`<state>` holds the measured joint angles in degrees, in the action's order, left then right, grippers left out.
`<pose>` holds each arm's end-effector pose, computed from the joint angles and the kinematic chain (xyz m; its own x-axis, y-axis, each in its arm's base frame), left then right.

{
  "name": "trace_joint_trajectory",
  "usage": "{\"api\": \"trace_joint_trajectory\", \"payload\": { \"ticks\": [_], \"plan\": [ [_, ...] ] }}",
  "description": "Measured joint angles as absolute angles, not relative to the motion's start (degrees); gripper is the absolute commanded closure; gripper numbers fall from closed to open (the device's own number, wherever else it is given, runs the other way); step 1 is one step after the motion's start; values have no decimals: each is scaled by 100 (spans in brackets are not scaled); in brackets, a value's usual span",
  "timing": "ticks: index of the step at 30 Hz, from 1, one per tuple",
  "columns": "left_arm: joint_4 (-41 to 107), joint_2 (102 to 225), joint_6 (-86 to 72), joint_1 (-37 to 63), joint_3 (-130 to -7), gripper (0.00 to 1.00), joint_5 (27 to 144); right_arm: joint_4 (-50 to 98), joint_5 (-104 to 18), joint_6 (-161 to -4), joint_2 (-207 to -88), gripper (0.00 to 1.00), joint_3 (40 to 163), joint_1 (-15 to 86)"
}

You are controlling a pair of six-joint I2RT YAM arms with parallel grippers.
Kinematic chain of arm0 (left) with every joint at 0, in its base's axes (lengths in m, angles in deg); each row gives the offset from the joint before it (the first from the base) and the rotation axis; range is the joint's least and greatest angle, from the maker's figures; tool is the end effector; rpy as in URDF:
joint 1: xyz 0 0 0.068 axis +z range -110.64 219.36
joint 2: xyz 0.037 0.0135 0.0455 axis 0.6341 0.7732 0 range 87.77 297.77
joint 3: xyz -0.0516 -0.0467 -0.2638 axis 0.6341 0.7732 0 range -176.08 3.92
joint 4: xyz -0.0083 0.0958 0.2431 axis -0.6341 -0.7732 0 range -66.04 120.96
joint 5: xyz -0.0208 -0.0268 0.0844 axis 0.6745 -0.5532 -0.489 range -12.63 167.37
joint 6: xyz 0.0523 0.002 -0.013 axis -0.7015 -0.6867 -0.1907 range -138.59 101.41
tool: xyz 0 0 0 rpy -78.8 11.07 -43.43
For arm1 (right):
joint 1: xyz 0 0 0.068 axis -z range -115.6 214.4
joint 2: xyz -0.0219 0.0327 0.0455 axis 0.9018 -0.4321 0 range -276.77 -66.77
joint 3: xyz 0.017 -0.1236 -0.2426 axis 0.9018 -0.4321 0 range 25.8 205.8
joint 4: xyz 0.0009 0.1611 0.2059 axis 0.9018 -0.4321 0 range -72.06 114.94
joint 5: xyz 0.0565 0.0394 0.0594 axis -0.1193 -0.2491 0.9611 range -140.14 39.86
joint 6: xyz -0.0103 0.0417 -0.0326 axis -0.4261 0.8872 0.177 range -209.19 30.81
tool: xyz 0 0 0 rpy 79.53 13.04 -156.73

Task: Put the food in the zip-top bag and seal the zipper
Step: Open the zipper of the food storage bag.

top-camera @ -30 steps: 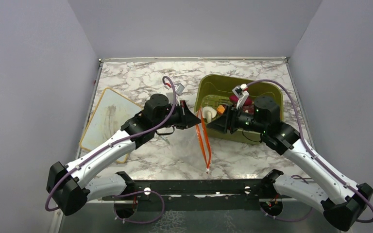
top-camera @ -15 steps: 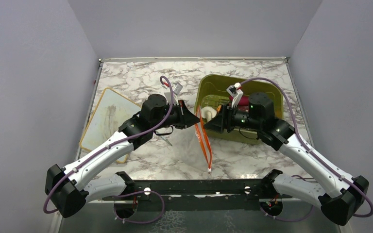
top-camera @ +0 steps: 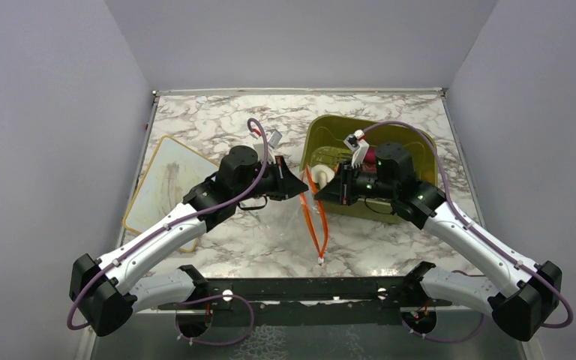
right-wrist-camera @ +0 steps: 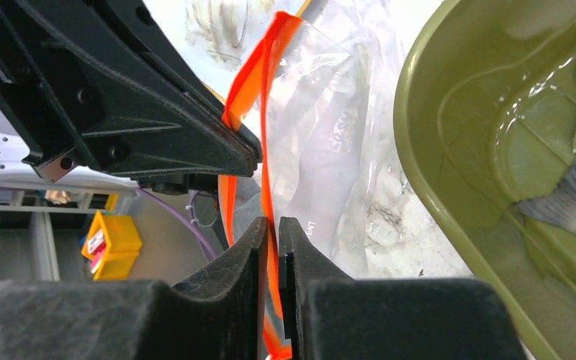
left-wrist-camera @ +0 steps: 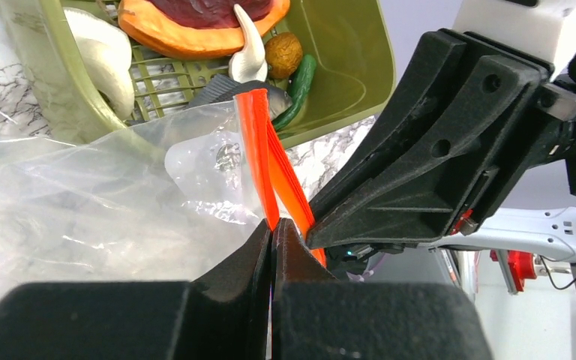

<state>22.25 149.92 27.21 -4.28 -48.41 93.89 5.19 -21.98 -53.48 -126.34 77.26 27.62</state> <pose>0.1746 -0.1805 0.3298 -0.7746 -0.2112 -0.5961 0.4322 0.5113 -0.7428 0.1746 0.1515 0.3167 -0.8071 0.0391 -0.5892 -0.4816 0.5338 0.6951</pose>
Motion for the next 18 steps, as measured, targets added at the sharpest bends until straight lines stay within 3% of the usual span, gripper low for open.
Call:
{"api": "trace_joint_trajectory", "payload": {
  "ticks": [3, 18],
  "plan": [
    [2225, 14966, 2754, -428, -4841, 100, 9426, 523, -2218, -5364, -12634, 98, 7678, 2762],
    [1751, 14856, 2362, -428, -5032, 100, 10084, 47, -3171, -5480, -12208, 98, 7542, 2747]
  ]
}}
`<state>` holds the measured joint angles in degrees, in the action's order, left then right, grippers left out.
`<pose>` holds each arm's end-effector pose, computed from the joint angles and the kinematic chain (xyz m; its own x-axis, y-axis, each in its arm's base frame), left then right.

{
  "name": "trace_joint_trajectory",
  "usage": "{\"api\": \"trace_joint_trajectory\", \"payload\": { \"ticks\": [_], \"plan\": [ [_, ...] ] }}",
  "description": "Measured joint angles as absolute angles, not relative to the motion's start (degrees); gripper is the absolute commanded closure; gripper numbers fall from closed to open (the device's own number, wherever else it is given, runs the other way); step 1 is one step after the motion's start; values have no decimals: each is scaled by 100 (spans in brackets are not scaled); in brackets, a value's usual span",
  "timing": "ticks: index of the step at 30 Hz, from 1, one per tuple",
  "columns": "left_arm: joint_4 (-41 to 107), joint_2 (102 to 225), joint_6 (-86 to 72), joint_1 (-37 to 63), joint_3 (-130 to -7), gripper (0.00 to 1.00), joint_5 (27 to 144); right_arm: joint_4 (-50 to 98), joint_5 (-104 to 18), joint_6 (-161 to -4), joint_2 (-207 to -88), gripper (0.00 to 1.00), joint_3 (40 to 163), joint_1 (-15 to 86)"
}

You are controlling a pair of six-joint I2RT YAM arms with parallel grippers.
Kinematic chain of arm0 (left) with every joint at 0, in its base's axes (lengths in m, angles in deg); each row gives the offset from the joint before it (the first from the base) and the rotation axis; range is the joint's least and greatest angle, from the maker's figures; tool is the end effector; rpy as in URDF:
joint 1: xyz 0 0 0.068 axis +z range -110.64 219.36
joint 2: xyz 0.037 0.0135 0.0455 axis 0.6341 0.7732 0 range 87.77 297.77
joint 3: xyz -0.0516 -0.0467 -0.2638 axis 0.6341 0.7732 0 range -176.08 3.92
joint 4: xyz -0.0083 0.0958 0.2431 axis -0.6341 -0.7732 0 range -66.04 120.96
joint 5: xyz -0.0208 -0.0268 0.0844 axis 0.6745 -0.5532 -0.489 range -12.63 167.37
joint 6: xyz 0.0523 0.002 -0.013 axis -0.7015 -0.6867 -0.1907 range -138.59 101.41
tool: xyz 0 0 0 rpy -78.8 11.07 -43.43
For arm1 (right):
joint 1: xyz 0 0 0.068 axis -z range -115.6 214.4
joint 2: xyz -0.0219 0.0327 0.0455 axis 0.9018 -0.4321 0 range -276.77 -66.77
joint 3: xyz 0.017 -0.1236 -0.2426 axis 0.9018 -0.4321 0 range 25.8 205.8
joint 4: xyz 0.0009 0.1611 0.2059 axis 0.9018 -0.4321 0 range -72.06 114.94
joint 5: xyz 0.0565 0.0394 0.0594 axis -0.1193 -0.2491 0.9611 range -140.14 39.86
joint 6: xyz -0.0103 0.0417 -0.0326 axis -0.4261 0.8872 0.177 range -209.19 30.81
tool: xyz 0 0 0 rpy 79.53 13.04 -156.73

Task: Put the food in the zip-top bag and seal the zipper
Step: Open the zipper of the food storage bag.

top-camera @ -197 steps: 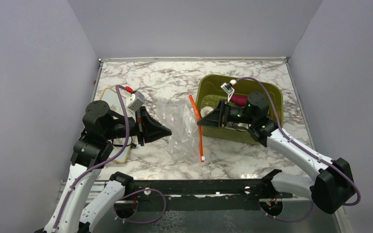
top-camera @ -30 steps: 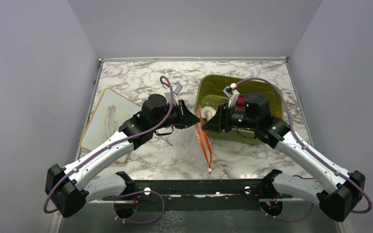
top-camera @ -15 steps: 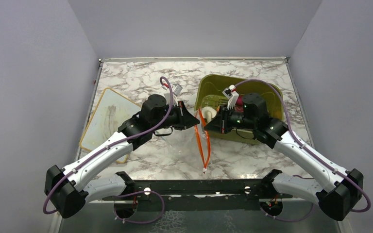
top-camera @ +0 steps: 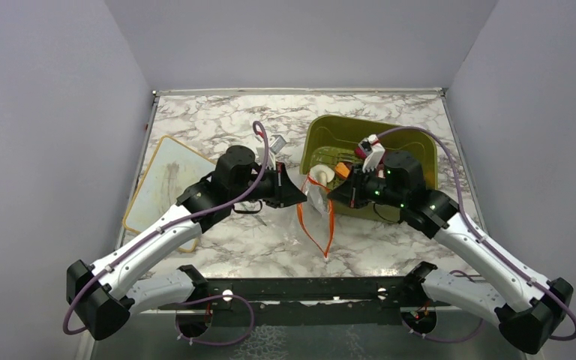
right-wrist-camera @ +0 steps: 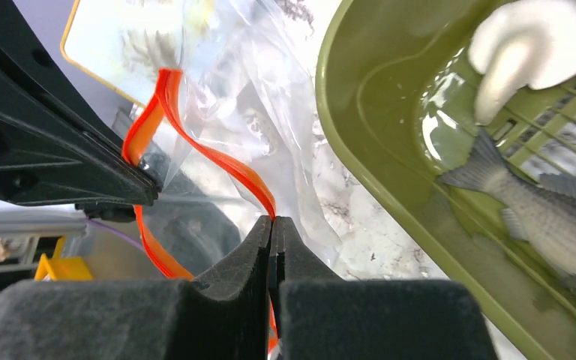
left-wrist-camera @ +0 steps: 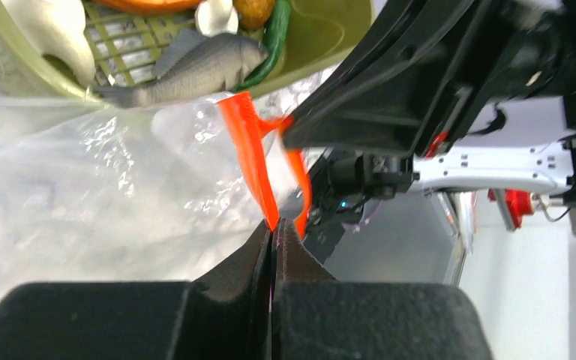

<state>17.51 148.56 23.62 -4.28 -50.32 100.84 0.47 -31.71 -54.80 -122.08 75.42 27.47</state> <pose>0.1651 -0.1771 0.3390 -0.7907 -0.0978 -0.6044 0.5030 0.4591 -0.7323 0.1633 0.1368 0.3118 -0.7768 0.0864 -0.6238 -0.4239 0.6607 0.6194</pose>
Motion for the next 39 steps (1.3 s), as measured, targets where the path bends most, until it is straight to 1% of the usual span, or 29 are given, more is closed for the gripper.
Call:
{"api": "trace_joint_trajectory", "payload": {
  "ticks": [5, 9, 10, 13, 16, 23, 27, 29, 35, 39],
  "plan": [
    [1143, 14539, 1923, -428, -5036, 100, 10283, -333, -3870, -5523, -11620, 98, 7542, 2738],
    [892, 14223, 1628, -446, -5038, 100, 10477, -373, -3993, -5523, -11274, 98, 7529, 2710],
    [870, 14181, 1573, -459, -5040, 98, 10540, -360, -3971, -5530, -11209, 98, 7527, 2699],
    [722, 14124, 1387, -463, -5095, 87, 10680, -259, -3741, -5565, -11150, 98, 7516, 2699],
    [433, 14059, 1234, -463, -5200, 68, 10621, -108, -3459, -5585, -11277, 98, 7499, 2701],
    [-120, 13641, 1136, -463, -5491, 37, 9478, 414, -3070, -5351, -11736, 98, 7317, 2701],
    [-137, 13425, 1016, -463, -5493, 23, 9159, 1020, -2919, -4865, -11989, 98, 7221, 2701],
    [-102, 13333, 961, -463, -5491, 21, 9126, 1297, -2895, -4601, -12096, 98, 7197, 2701],
    [221, 13272, 1005, -463, -5436, 20, 9113, 2169, -2928, -3773, -12402, 98, 7197, 2701],
    [617, 13392, 1182, -463, -5084, 18, 9098, 2571, -3142, -3375, -12586, 98, 7197, 2655]
  ]
}}
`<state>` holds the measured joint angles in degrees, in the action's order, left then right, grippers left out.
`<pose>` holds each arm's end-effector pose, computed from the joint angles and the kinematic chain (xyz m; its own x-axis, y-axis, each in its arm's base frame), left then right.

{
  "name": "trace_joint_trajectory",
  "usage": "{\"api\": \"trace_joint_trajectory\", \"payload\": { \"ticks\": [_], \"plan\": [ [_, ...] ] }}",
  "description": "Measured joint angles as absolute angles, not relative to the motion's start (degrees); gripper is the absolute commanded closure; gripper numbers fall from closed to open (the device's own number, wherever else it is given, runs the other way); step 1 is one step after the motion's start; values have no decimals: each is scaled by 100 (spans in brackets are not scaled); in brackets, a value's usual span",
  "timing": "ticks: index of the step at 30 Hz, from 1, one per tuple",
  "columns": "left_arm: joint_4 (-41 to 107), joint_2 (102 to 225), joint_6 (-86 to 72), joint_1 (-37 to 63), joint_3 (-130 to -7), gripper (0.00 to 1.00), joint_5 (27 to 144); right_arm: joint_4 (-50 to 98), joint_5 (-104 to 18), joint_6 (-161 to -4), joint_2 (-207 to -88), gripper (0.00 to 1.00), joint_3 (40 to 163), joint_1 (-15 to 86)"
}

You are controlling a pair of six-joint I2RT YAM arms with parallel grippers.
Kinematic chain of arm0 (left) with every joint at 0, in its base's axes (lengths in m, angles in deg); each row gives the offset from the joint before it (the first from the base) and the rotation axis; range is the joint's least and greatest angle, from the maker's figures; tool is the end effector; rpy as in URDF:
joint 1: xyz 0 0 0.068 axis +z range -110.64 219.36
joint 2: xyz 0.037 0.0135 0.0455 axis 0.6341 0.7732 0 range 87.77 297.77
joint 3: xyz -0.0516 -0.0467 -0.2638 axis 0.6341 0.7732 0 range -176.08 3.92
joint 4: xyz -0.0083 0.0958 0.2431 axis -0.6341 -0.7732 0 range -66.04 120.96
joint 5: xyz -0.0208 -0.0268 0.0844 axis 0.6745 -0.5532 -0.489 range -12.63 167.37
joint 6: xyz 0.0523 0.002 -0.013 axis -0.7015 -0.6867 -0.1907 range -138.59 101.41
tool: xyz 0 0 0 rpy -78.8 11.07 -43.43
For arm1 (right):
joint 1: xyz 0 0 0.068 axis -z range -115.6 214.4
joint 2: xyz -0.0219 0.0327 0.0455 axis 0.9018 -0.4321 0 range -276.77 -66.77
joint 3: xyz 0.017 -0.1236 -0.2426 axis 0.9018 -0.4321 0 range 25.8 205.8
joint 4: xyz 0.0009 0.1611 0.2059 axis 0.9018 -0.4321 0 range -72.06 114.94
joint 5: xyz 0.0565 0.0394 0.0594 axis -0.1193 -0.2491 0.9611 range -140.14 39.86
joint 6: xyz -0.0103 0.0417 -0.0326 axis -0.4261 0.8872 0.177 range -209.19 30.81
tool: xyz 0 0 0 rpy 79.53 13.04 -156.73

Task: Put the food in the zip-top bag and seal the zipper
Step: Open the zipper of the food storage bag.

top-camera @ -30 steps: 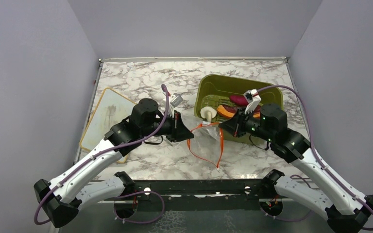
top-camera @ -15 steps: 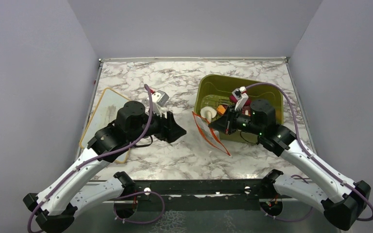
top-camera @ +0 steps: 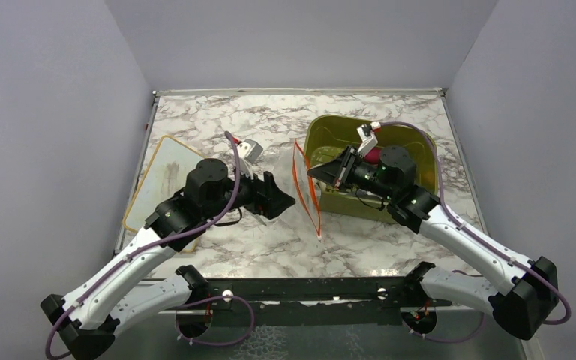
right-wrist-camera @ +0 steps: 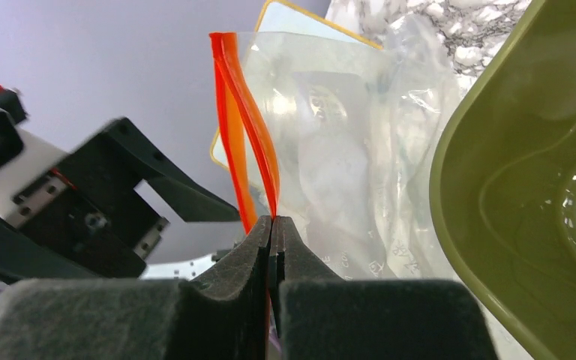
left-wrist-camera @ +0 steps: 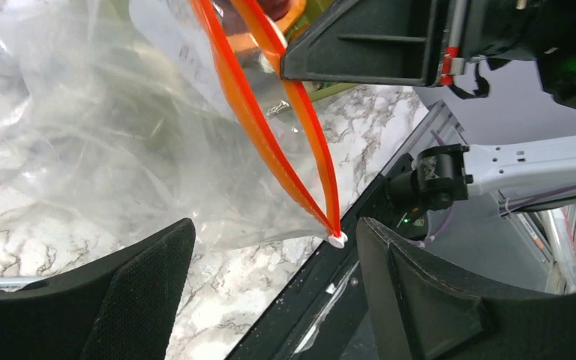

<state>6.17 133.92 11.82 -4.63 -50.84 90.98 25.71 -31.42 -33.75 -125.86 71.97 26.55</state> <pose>0.1199 -0.1274 0.3695 -0.5970 -0.1077 -0.7950 0.6207 0.5658 -0.5428 0.1841 0.1575 0.3210 -0.7769 0.3840 -0.4990 -0.3334 0.4213 0.8434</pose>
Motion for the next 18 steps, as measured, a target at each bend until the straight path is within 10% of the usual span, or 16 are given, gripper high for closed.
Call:
{"api": "trace_joint_trajectory", "payload": {
  "ticks": [18],
  "plan": [
    [1078, 14212, 1064, -463, -4865, 37, 7623, 3100, -4226, -2925, -13196, 98, 7352, 1982]
  ]
}}
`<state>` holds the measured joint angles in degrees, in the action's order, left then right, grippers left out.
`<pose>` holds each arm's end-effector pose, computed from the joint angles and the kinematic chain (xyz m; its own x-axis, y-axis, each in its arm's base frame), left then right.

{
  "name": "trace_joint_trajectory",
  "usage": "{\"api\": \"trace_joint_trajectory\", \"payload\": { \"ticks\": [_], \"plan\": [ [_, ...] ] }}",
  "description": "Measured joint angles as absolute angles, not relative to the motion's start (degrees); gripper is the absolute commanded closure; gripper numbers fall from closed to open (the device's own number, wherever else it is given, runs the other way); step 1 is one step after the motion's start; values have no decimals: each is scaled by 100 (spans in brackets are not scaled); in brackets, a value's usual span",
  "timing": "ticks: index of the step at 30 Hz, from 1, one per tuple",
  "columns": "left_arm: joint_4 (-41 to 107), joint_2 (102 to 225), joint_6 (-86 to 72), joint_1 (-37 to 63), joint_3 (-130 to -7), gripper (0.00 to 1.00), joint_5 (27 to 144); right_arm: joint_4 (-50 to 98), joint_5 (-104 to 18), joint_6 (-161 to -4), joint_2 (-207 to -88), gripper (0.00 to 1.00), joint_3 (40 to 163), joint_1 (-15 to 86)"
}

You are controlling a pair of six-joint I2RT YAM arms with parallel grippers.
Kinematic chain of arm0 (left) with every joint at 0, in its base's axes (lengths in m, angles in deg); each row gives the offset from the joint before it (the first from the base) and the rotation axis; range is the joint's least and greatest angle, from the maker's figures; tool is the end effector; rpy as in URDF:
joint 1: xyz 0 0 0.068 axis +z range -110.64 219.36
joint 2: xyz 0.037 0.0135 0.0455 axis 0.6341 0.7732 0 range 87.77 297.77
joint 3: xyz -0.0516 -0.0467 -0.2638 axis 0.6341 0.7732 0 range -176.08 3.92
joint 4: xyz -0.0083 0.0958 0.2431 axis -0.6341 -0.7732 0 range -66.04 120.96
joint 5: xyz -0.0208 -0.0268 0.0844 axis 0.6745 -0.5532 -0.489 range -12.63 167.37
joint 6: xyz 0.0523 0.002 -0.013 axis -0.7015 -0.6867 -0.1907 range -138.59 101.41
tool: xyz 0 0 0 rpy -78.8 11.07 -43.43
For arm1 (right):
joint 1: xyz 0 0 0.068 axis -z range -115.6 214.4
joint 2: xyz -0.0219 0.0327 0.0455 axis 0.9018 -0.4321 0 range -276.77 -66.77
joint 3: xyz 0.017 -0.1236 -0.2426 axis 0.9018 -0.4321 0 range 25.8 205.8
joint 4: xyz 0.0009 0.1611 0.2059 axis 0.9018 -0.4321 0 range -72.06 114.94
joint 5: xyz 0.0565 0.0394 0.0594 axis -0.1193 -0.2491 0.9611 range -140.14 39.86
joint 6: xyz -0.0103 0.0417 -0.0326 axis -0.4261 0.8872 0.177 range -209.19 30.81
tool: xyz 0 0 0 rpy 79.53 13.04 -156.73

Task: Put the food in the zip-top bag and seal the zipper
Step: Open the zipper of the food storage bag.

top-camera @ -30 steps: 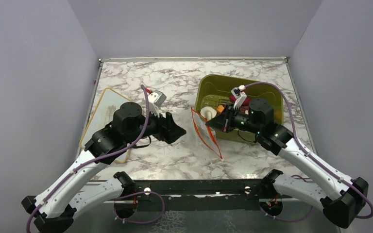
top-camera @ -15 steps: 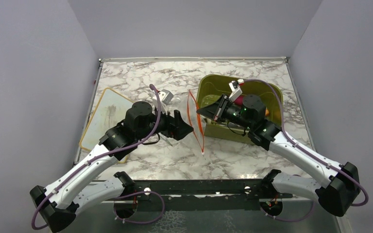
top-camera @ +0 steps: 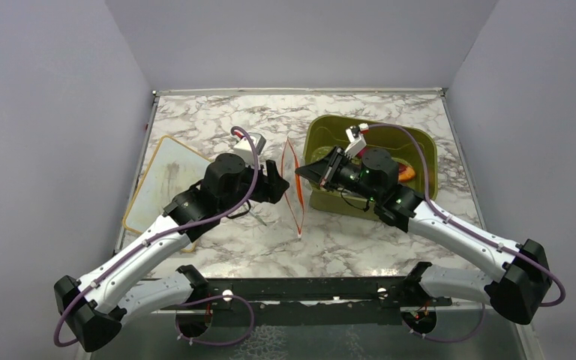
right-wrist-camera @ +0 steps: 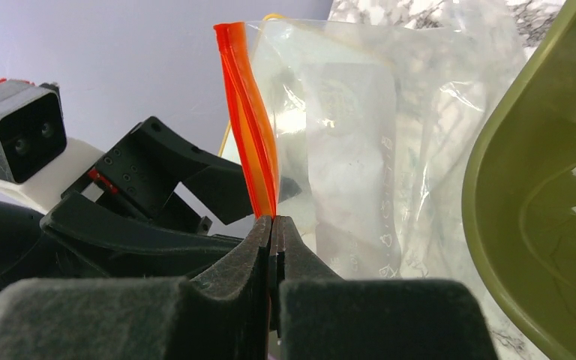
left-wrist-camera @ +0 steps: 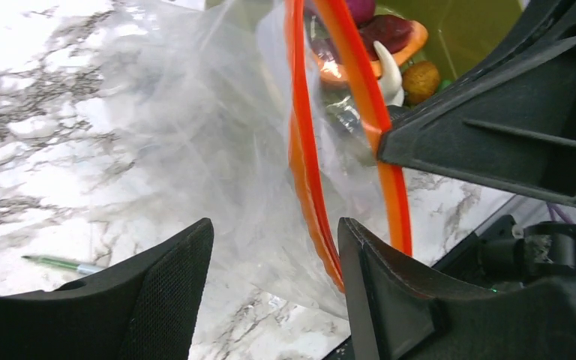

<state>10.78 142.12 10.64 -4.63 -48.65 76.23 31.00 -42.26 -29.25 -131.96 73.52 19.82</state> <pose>0.1548 -0.1486 0.3393 -0.5675 -0.1310 -0.8129 0.4628 0.7658 -0.4465 0.1875 0.1916 0.3152 -0.7552 0.4594 -0.4675 -0.2743 0.4263 0.8620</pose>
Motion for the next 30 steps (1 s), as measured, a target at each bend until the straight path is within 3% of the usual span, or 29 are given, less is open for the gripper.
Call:
{"api": "trace_joint_trajectory", "payload": {
  "ticks": [4, 9, 15, 21, 30],
  "plan": [
    [977, 14131, 990, -463, -4865, 41, 7354, 3100, -4351, -2925, -13191, 98, 7352, 1982],
    [990, 14205, 891, -463, -4865, 53, 7279, 3118, -4349, -2925, -13198, 98, 7352, 1971],
    [990, 14472, 813, -463, -4861, 58, 7273, 3201, -4349, -2927, -13211, 98, 7352, 1958],
    [988, 14500, 620, -463, -4855, 98, 7177, 3227, -4344, -2953, -13257, 98, 7344, 1855],
    [431, 13781, 496, -463, -4852, 100, 6643, 2689, -4738, -3257, -12573, 98, 7038, 1831]
  ]
}}
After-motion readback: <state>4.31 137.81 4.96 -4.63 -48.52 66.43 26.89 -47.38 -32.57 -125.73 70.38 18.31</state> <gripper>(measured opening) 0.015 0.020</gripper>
